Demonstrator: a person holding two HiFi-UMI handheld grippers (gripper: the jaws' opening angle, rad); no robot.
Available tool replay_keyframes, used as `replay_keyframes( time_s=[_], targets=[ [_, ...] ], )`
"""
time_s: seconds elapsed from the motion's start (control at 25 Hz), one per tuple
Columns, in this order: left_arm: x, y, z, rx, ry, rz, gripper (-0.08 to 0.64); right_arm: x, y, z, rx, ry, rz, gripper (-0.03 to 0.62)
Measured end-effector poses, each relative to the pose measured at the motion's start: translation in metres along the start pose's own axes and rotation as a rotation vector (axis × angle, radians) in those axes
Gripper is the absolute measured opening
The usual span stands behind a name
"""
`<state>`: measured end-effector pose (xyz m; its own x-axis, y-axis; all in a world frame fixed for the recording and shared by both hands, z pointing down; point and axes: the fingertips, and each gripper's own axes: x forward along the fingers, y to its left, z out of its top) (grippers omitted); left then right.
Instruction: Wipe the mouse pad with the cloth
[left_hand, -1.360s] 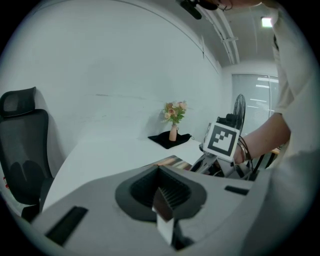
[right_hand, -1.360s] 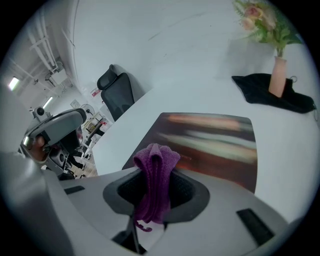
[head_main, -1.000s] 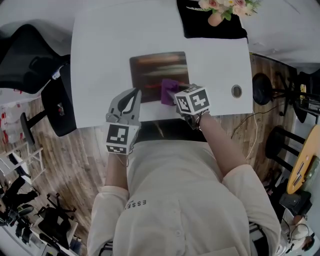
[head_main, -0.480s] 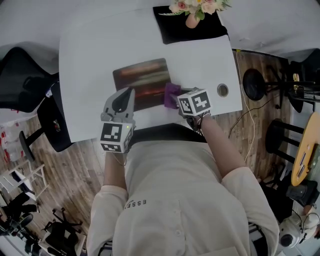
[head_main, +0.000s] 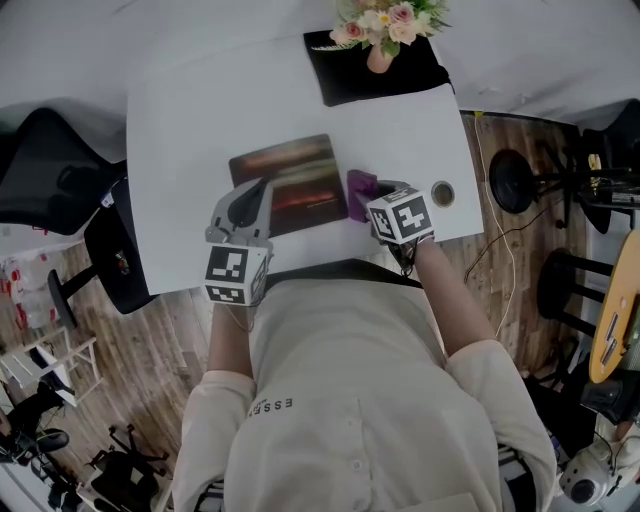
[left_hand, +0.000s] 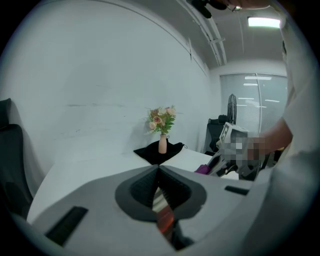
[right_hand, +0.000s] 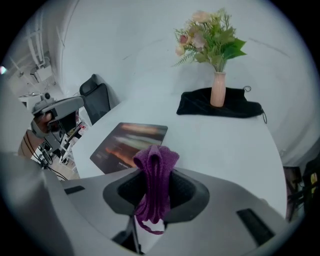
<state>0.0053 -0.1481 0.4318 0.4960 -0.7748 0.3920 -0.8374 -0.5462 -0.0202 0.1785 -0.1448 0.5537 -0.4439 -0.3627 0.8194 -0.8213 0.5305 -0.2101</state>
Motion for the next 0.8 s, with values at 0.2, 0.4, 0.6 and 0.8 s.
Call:
replay_keyframes(
  time_s=[0.2,0.4,0.6,0.8],
  targets=[
    [-0.010,0.017,0.021,0.049,-0.022,0.027,0.000,-0.022,0.015,0.055,-0.030,-0.182,0.066,0.114],
    [-0.027,0.038,0.049,0.080,-0.072,0.058,0.000,-0.056,0.033,0.118,-0.114,-0.427,0.052,0.112],
    [-0.042,0.049,0.078,0.066,-0.147,0.064,0.000,-0.093,0.046,0.161,-0.160,-0.636,0.016,0.113],
    [-0.051,0.057,0.084,0.081,-0.156,0.079,0.000,-0.120,0.058,0.183,-0.164,-0.777,0.000,0.109]
  ],
)
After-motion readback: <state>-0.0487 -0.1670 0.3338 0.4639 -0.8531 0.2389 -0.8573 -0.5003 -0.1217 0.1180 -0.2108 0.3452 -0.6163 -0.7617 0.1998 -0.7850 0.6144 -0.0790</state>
